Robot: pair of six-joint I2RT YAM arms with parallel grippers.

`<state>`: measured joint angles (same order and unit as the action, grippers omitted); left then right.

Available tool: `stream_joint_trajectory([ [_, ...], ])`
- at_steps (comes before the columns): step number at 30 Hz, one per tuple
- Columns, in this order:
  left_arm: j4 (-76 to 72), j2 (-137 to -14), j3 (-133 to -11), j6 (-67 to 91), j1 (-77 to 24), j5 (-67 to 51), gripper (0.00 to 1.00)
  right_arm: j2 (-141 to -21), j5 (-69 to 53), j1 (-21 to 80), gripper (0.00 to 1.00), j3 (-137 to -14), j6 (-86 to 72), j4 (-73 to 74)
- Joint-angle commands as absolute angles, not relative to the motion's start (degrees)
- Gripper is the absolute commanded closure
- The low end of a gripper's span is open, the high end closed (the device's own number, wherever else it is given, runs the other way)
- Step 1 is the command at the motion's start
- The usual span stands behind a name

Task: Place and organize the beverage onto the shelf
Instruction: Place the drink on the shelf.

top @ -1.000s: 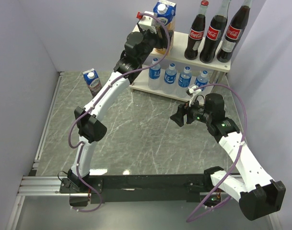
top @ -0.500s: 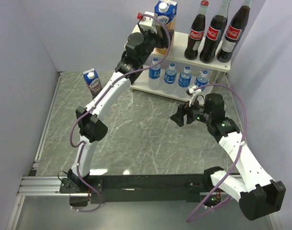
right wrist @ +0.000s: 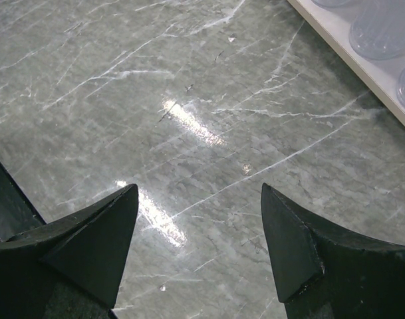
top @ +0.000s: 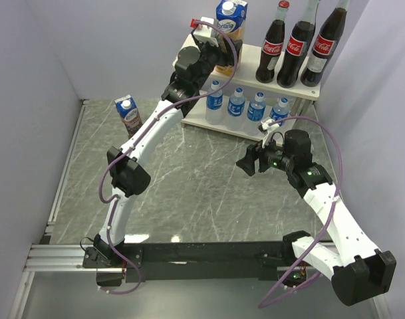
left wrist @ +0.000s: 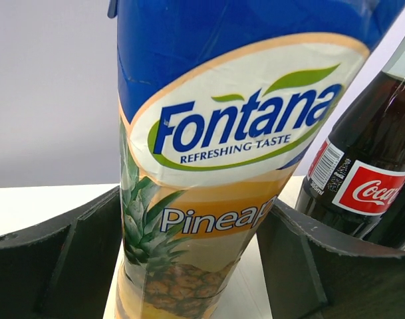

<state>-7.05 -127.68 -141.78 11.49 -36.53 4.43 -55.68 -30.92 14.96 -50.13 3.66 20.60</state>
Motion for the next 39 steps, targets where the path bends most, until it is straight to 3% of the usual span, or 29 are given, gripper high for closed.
stream_joint_trajectory([
  [1,-14.9,-126.6,-146.0,11.6,-37.0,4.5,0.20,-55.8,-30.9,14.7,0.20,-50.8,3.7,19.7],
  [25,-14.9,-125.9,-144.8,12.6,-37.0,3.1,0.01,-55.8,-30.6,14.7,0.20,-50.8,3.9,19.7],
  [39,-15.2,-119.5,-139.9,11.4,-37.9,2.5,0.00,-55.7,-30.0,14.7,0.20,-50.9,4.6,19.7],
])
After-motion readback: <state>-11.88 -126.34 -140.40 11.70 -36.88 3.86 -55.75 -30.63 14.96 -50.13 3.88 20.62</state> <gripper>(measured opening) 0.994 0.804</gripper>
